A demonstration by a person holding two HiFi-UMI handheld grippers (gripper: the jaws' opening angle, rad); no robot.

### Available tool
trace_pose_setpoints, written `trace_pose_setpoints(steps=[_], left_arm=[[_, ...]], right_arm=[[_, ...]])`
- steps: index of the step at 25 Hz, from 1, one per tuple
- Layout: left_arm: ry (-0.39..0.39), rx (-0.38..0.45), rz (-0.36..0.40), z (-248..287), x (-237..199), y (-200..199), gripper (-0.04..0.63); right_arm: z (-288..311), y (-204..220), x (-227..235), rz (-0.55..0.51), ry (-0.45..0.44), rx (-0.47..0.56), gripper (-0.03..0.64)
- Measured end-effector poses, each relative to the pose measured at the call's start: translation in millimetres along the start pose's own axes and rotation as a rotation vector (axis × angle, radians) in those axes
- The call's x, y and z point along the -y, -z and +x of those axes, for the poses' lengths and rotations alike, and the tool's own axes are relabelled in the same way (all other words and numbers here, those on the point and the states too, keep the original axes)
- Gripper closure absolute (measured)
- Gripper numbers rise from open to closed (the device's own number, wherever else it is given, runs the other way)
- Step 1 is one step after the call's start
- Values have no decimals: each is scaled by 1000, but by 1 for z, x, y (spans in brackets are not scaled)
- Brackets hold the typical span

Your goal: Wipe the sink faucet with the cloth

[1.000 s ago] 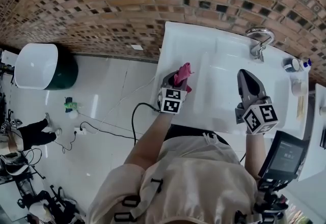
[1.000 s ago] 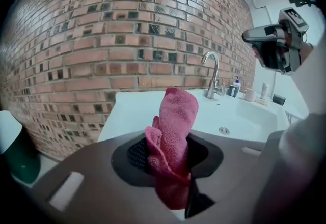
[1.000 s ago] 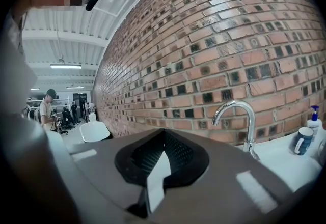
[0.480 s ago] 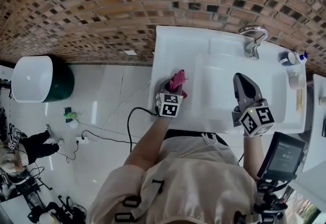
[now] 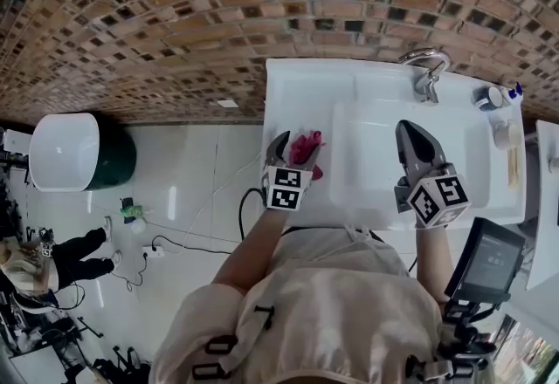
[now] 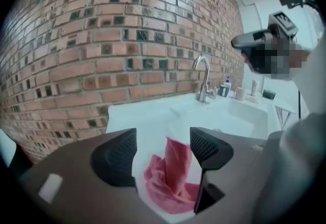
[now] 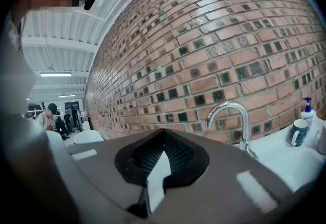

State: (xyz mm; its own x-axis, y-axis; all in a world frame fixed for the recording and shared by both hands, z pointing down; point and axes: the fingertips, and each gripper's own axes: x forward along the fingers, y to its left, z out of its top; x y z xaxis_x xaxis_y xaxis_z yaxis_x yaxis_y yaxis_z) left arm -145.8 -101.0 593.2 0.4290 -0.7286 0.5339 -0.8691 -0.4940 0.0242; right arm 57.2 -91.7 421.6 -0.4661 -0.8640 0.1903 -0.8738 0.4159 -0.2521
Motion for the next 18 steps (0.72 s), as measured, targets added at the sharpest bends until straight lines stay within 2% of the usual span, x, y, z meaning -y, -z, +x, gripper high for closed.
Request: trace_pose_setpoints(steps=[4,8,9,11,13,15,18], left_arm=[[36,173,-64,-20,-2,-75,295],[57,327,-72,-31,3,-147,310],[65,362,-68,-34,7,-163,335],[79,430,-47,-39,15,-195,434],[97,487,-17,-44,23,-222,591],[133,508,23,-46,36,-241,592],[175,484,75,-47,55,-257,592]], right_arm=[[6,-17,-8,-17,-28,27,627],[12,-34,-13,-46,-57,48,627],[13,-37,-13,-52,-62,51,627],[16,-45,-12,-63,-70,60,627],[20,-52,-11,-72,-76,73,627],[21,-58,-11,-78,-82,84,627],[22,-64,-12,-88,-105,90,627]])
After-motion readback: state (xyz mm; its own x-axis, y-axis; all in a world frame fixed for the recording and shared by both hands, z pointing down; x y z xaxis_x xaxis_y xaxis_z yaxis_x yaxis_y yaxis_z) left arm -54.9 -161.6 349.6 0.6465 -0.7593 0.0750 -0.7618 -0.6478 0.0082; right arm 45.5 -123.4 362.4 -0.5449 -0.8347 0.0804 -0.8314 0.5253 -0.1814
